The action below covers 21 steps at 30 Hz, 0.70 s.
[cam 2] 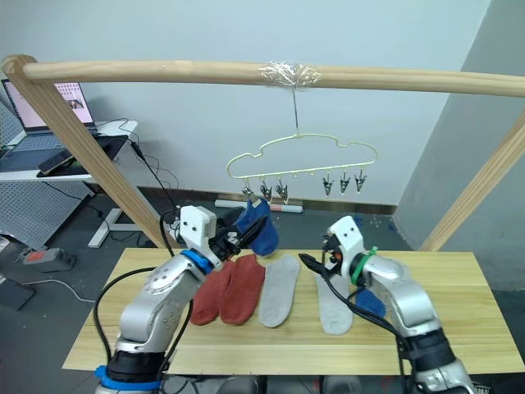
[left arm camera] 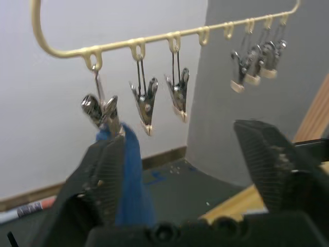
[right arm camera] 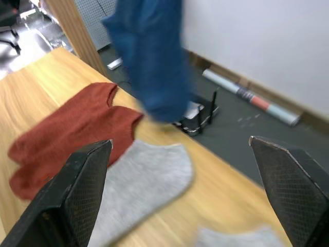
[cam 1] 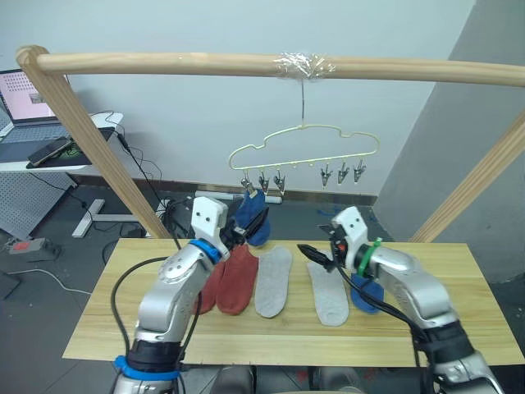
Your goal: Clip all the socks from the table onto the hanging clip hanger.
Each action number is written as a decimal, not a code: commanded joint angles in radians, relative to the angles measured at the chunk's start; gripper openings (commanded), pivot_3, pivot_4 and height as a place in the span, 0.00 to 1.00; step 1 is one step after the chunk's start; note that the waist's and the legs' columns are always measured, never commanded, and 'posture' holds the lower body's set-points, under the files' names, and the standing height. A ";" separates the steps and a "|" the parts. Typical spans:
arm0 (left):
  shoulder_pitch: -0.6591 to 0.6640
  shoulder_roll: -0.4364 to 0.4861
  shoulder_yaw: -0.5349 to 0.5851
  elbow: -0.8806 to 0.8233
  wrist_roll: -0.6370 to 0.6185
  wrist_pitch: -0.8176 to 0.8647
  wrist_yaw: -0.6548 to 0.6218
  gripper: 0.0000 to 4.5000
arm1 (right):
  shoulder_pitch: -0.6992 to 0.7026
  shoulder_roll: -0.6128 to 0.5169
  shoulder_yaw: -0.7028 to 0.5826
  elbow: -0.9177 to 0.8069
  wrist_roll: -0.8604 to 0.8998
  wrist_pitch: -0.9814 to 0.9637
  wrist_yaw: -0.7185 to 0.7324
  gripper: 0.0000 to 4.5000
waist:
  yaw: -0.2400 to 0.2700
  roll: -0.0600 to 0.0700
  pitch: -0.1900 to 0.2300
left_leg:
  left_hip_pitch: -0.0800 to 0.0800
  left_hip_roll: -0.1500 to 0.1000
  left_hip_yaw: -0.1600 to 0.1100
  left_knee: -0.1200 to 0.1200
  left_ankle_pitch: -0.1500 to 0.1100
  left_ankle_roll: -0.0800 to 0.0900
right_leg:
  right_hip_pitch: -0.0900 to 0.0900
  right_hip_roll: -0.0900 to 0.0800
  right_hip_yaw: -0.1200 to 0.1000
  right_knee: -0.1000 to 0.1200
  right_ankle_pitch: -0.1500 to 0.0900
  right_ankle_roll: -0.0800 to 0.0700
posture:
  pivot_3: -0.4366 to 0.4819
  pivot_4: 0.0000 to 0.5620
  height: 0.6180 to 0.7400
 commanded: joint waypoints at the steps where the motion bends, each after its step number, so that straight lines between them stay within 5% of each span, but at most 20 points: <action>1: -0.039 -0.034 -0.010 0.039 0.051 -0.081 0.014 0.54 | 0.018 -0.029 -0.036 -0.127 0.040 0.025 0.012 1.00 | -0.004 0.000 0.001 | 0.000 0.000 0.000 0.000 0.000 0.000 | 0.000 0.000 0.000 0.000 0.000 0.000 | 0.39 0.19 1.00; 5: -0.094 -0.067 0.000 0.138 0.113 -0.142 0.054 0.27 | -0.009 -0.013 -0.056 -0.215 0.084 0.082 -0.017 1.00 | -0.013 -0.001 0.003 | 0.000 0.000 0.000 0.000 0.000 0.000 | 0.000 0.000 0.000 0.000 0.000 0.000 | 0.37 0.19 1.00; 21: -0.210 -0.119 0.032 0.353 0.175 -0.292 0.090 0.27 | -0.080 0.007 -0.118 -0.301 0.193 0.180 -0.077 1.00 | -0.023 -0.001 0.003 | -0.002 0.000 -0.001 0.001 0.000 0.000 | -0.001 0.000 -0.001 0.000 0.000 0.000 | 0.33 0.18 1.00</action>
